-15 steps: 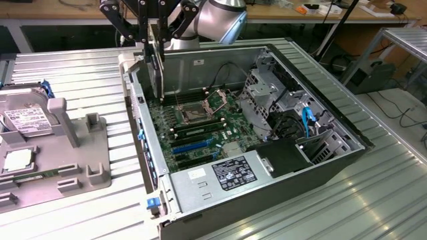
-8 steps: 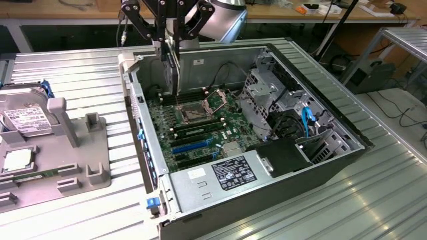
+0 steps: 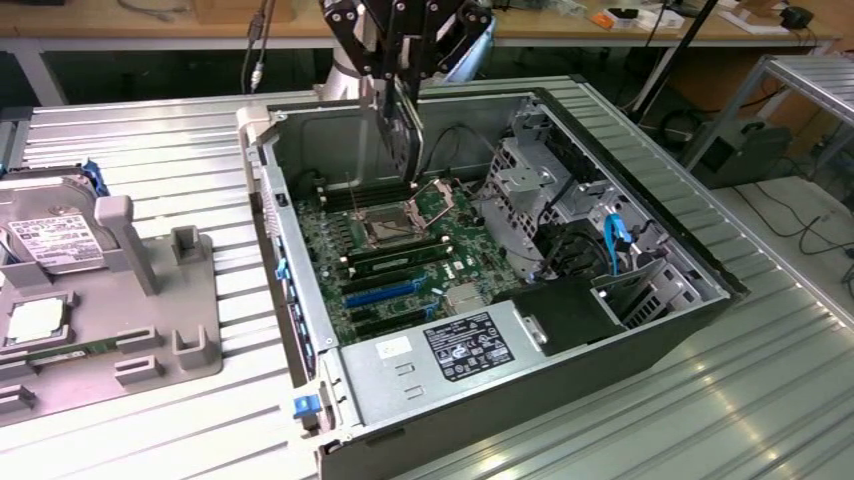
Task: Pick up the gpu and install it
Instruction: 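Pick up the gpu and move the gpu toward the slot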
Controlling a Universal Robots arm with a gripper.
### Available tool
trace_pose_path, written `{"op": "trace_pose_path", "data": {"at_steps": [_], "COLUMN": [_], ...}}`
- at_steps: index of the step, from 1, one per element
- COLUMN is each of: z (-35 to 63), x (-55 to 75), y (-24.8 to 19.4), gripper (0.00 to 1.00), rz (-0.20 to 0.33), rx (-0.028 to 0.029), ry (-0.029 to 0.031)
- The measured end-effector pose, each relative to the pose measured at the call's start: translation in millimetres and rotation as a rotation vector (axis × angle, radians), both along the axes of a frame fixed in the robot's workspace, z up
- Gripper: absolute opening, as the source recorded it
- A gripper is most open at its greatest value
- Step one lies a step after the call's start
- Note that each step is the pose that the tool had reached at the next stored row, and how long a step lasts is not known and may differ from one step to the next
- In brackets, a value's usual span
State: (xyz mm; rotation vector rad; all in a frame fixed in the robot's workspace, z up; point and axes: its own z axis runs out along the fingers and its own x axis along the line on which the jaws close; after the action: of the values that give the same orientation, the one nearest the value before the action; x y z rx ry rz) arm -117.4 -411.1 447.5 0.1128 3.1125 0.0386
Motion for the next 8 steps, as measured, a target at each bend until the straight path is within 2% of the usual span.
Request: {"op": "trace_pose_path", "data": {"at_steps": [4, 8], "z": [0.0, 0.0], "x": [21.3, 22.2], "y": [0.0, 0.0], "gripper": [0.27, 0.27], "rz": [0.001, 0.001], "rx": [0.0, 0.0], "ry": [0.0, 0.0]}}
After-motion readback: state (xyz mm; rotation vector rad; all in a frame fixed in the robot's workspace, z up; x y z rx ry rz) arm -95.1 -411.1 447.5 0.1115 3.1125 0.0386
